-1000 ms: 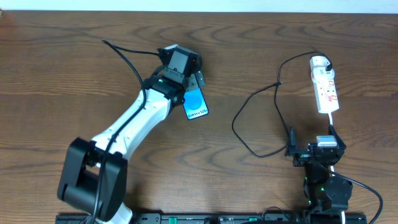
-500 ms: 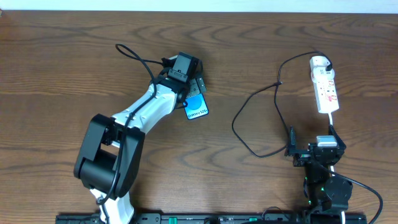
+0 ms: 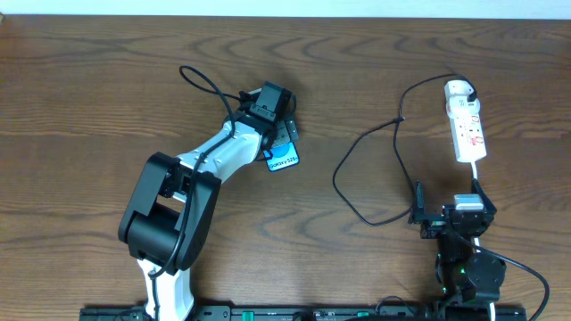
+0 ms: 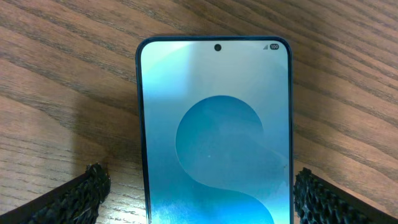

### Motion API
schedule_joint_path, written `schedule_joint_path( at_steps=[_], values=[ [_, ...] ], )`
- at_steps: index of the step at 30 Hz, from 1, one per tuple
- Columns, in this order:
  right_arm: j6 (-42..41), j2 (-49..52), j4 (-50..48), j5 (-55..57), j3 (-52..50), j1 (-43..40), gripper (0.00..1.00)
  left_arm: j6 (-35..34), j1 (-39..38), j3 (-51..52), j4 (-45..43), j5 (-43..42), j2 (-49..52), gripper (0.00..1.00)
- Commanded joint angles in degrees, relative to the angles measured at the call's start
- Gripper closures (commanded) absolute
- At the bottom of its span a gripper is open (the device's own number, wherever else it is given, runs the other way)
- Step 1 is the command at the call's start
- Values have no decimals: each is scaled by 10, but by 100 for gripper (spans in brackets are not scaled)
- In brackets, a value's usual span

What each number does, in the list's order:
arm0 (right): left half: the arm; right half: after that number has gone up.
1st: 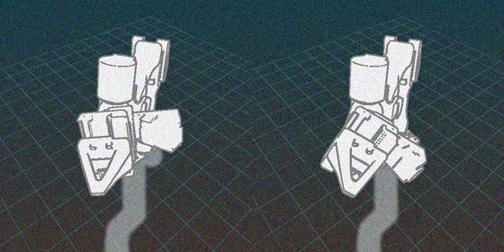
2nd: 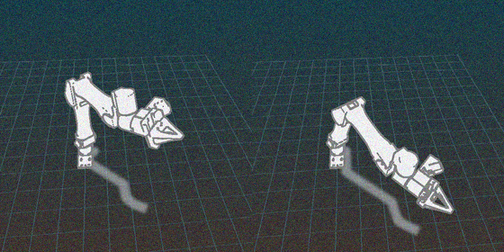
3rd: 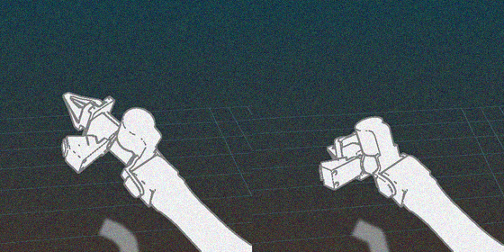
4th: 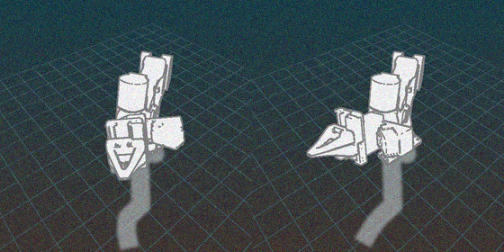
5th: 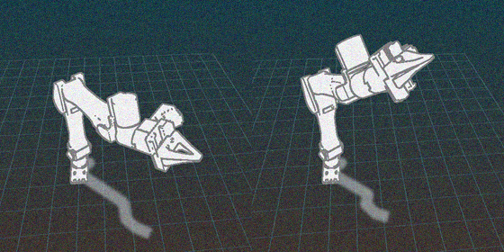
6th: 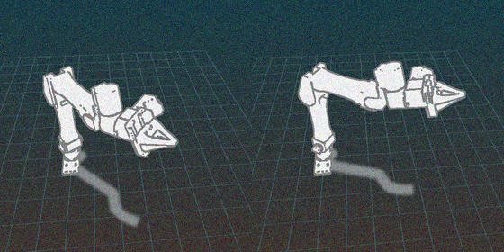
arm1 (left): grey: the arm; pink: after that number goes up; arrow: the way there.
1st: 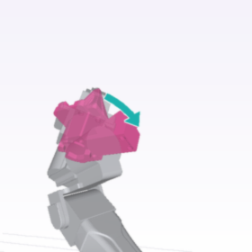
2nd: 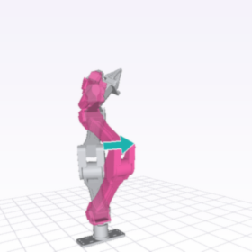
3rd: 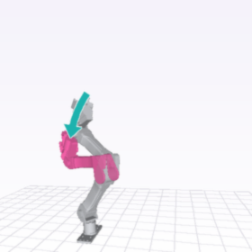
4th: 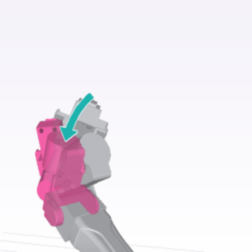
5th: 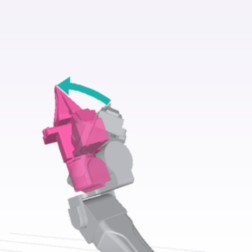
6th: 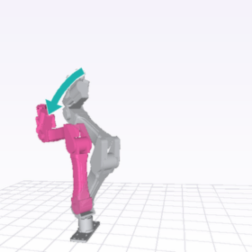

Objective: Plug charger to phone and switch on socket
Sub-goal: 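Lower the left gripper onto the phone's top edge and close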

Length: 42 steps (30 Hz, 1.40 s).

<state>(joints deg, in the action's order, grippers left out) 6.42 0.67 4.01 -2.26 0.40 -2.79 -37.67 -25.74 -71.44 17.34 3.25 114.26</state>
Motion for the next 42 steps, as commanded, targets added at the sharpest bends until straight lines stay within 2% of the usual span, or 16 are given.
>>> schedule_joint_path(
  at_steps=[1, 17, 24, 42],
  values=[
    [-8, -3, 2, 4, -1, -1, 1, 6, -1, -11, 0, -3, 9, 3],
    [-8, -3, 2, 4, -1, -1, 1, 5, -6, -11, -13, 8, 9, 3],
    [-8, -3, 2, 4, -1, -1, 1, 5, -32, -11, -16, 54, 9, 3],
    [-8, -3, 2, 4, -1, -1, 1, -62, -33, -11, -14, 64, 28, 3]
  ],
)
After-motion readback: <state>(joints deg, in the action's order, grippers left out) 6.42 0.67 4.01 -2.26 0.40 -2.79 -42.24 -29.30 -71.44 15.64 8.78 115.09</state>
